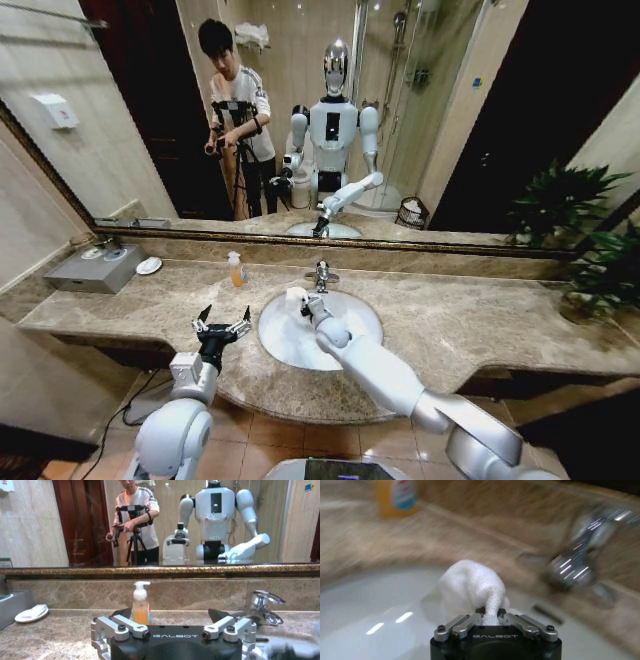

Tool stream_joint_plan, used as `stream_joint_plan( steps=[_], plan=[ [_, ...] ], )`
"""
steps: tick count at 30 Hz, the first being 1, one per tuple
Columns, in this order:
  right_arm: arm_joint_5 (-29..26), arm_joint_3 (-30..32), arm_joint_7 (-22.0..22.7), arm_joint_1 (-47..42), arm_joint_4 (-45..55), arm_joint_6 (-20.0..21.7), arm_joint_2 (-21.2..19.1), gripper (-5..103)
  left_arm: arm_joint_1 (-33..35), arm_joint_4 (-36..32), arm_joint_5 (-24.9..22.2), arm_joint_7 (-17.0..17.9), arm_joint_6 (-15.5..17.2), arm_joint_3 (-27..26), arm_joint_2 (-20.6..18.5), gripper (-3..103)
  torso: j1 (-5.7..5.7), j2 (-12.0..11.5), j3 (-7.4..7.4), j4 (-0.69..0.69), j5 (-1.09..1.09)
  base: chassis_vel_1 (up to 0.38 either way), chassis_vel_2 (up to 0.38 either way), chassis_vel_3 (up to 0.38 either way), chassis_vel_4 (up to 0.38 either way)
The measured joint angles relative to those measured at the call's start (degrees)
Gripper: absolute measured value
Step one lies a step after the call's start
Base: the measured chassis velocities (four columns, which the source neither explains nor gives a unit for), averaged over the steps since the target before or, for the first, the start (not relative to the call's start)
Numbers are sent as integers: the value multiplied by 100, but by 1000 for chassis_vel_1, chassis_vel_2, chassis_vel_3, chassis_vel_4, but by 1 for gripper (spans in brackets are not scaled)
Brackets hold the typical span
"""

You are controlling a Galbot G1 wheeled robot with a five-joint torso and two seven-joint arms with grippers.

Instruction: Pick up the towel from the sink counter and wipe the mirror surface.

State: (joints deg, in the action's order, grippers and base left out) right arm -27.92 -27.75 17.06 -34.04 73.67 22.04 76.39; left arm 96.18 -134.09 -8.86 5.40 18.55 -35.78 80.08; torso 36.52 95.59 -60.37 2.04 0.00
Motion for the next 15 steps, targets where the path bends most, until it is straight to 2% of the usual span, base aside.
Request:
stream_joint_plan(
  steps=[8,11,14,15],
  plan=[
    [74,-475,-103,-379,509,34,-237,8,0,0,0,0,0,-1,0,100,0,0,0,3,-1,0,0,0,0],
    [-90,-727,67,-479,1088,215,-589,8,0,0,0,0,0,-1,-1,100,0,0,0,1,0,0,0,0,0],
    [-244,-822,34,-424,1326,393,-724,8,0,0,0,0,0,-1,0,100,-1,0,0,0,1,0,0,0,0],
    [-267,-814,18,-373,1239,364,-655,8,0,0,0,0,0,0,0,100,0,0,1,0,1,0,0,0,0]
  ],
)
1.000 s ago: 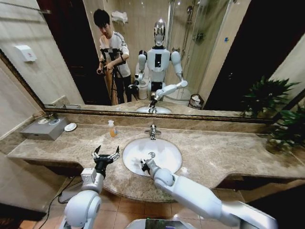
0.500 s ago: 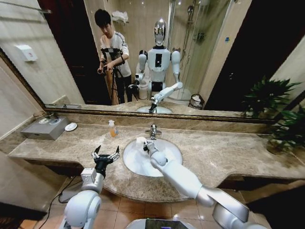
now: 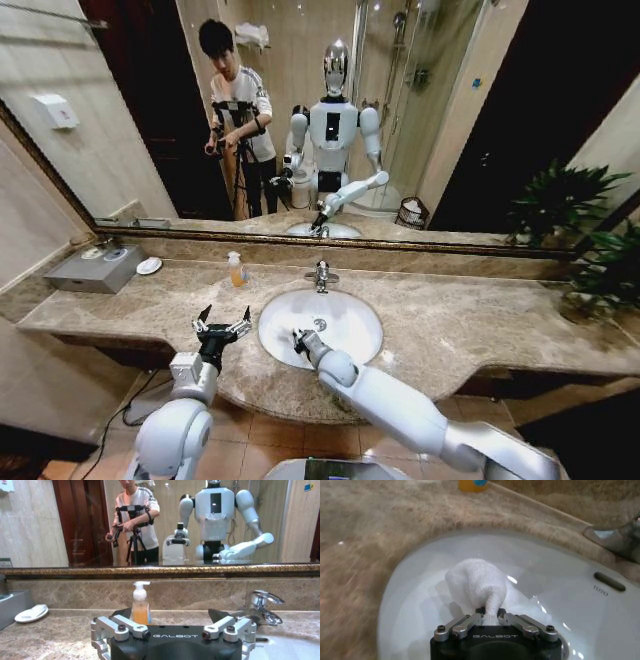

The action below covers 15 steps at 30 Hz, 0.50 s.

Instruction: Pick up the towel from the sink counter and wipe the mirror surface.

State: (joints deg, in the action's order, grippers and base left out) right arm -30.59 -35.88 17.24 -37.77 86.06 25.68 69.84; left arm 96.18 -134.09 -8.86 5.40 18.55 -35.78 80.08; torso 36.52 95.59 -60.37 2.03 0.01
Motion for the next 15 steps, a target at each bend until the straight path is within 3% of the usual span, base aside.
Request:
stream_joint_plan(
  steps=[10,15],
  plan=[
    [70,505,28,436,-1233,-332,954,8,0,0,0,0,0,0,0,100,0,-1,0,3,0,0,0,0,0],
    [191,658,111,463,-1542,-574,1047,8,0,0,0,0,0,-1,0,100,1,-1,0,2,0,0,0,0,0]
  ],
)
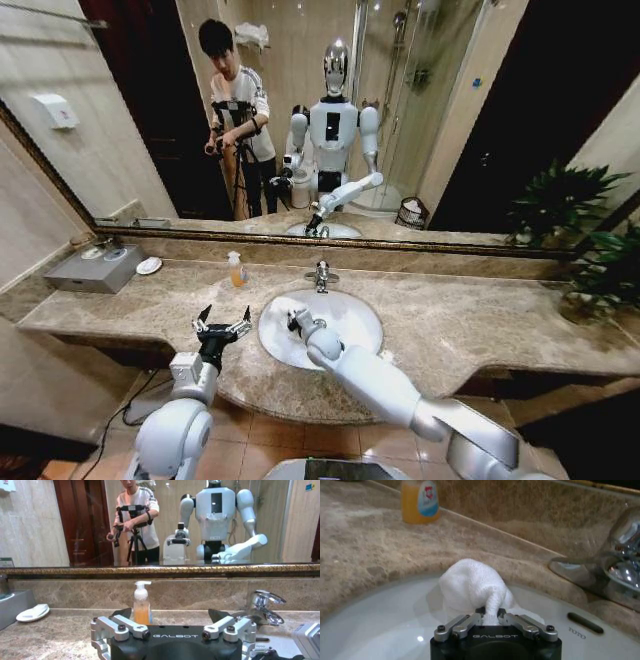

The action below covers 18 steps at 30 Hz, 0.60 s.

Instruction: Pick up the towel from the sink counter and wipe the mirror surface.

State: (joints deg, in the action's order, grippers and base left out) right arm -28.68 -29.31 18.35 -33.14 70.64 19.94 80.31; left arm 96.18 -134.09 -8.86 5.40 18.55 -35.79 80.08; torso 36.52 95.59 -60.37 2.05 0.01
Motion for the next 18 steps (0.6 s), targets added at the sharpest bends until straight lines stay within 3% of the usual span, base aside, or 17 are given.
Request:
stream_joint_plan(
  steps=[5,15,18],
  plan=[
    [-16,-234,-49,-179,250,74,-187,8,0,0,0,0,0,0,0,100,0,0,0,0,-2,0,0,0,0],
    [-263,-830,64,-551,1485,460,-1145,8,0,0,0,0,0,0,0,100,-1,0,1,-1,-1,0,0,0,0],
    [-282,-828,21,-487,1430,482,-1134,8,0,0,0,0,0,0,-1,100,-1,0,0,-2,0,0,0,0,0]
  ],
)
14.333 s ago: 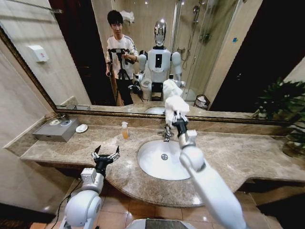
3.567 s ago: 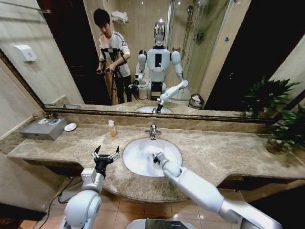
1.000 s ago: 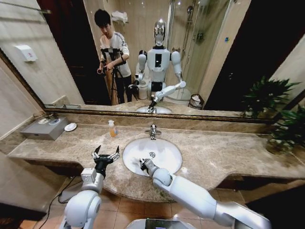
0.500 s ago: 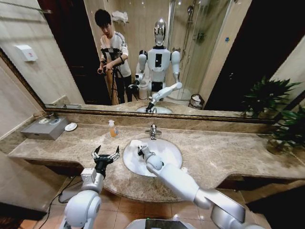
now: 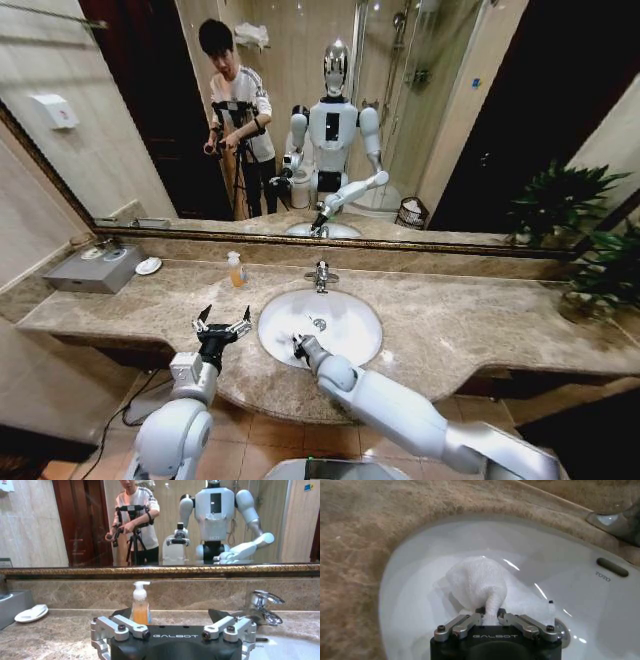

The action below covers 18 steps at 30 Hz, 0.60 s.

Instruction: Pick up the towel from the sink counter and wipe the mirror surface.

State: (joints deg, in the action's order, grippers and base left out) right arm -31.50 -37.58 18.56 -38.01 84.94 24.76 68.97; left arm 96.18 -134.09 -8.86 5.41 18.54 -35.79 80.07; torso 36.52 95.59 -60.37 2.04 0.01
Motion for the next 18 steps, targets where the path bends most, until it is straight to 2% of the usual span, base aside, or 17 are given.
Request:
stream_joint_plan(
  steps=[4,5,8,10,12,14,15,17,18],
  plan=[
    [-3,264,3,141,-581,-66,435,8,0,0,0,-1,0,0,1,100,0,0,0,3,-1,0,0,0,0],
    [-3,264,3,141,-581,-66,435,8,0,0,0,-1,0,0,1,100,0,0,0,3,-1,0,0,0,0],
    [78,713,12,351,-1291,-259,883,8,0,0,0,0,0,0,1,100,0,0,0,5,-1,0,0,0,0],
    [147,864,32,411,-1482,-345,921,8,0,0,0,0,0,0,0,100,0,0,0,5,-1,0,0,0,0],
    [202,999,45,441,-1554,-382,833,8,0,0,0,0,0,0,1,100,1,0,0,4,-2,0,0,0,0],
    [194,1036,-5,391,-1266,-280,342,8,1,0,0,0,0,0,0,100,1,0,0,1,-1,0,0,0,0],
    [194,1036,-5,391,-1266,-280,342,8,1,0,0,0,0,0,0,100,1,0,0,1,-1,0,0,0,0],
    [113,918,9,205,-798,-237,-198,8,0,0,0,0,0,0,0,100,1,0,0,-3,0,0,0,0,0],
    [69,884,18,153,-672,-214,-314,8,0,0,0,-1,0,1,1,100,1,0,-1,-4,-1,0,0,0,0]
  ],
)
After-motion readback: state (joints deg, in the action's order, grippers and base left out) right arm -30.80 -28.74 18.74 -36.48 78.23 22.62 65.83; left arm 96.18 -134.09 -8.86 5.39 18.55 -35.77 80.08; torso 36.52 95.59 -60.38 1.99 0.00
